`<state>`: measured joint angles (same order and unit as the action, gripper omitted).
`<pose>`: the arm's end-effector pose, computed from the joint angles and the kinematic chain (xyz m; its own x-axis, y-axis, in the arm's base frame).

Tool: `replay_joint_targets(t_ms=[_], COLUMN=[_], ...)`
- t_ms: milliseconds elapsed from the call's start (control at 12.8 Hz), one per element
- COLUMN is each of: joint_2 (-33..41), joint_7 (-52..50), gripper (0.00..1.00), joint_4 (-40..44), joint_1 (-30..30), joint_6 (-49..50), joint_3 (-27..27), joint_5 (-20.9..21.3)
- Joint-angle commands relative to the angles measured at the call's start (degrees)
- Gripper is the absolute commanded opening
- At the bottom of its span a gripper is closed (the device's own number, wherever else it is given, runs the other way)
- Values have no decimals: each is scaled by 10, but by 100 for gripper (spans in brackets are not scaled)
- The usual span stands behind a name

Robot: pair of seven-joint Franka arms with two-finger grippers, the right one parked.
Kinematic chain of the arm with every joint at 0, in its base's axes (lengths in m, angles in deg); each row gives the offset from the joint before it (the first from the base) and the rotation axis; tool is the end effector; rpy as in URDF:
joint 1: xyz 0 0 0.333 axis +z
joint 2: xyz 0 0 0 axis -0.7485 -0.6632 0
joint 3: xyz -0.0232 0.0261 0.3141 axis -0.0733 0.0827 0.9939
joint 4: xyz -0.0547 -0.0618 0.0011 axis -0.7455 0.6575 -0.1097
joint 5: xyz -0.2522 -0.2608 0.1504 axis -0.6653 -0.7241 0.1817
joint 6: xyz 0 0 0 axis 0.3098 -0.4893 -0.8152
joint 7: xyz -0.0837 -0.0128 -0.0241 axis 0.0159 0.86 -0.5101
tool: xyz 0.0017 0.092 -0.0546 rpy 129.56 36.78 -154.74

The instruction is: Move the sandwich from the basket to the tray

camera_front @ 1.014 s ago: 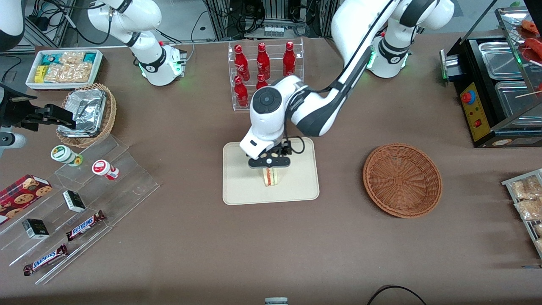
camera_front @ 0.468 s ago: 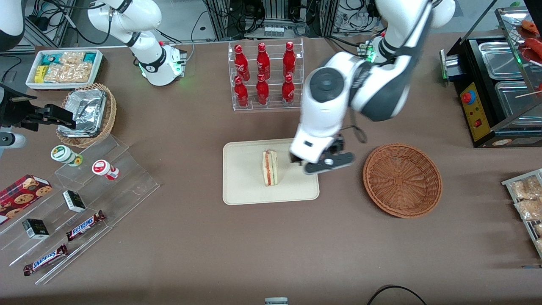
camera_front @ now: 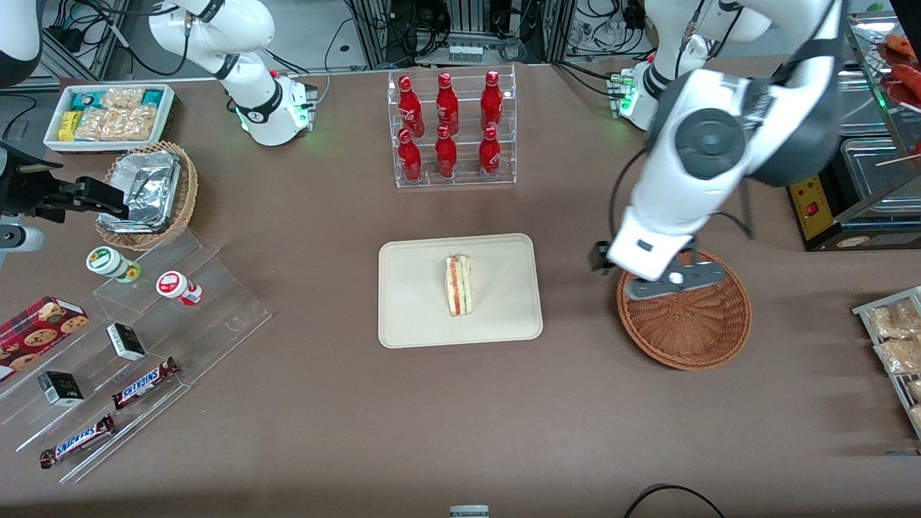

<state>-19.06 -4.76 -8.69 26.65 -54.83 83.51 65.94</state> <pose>0.5837 -0.2220 0.5147 0.9890 0.1463 -0.0195 0.1443 -0.9860 -0.0836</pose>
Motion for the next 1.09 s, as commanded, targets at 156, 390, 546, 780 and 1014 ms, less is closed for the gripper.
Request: replay_joint_targets(t_ms=[156,390,546,780,1014], joint_2=[73,102,113,120,129], joint_7=[142,219,268,328,355], gripper=[100,100,100,100,100], joint_4=[-19,-19,-20,-25,-23], joint_1=[81,129,150,181,203], joint_6=[57,83,99,101,101], joint_3=[-7,-6,-5,-3,-3], joint_5=[-1,-13,-13,-14,-15])
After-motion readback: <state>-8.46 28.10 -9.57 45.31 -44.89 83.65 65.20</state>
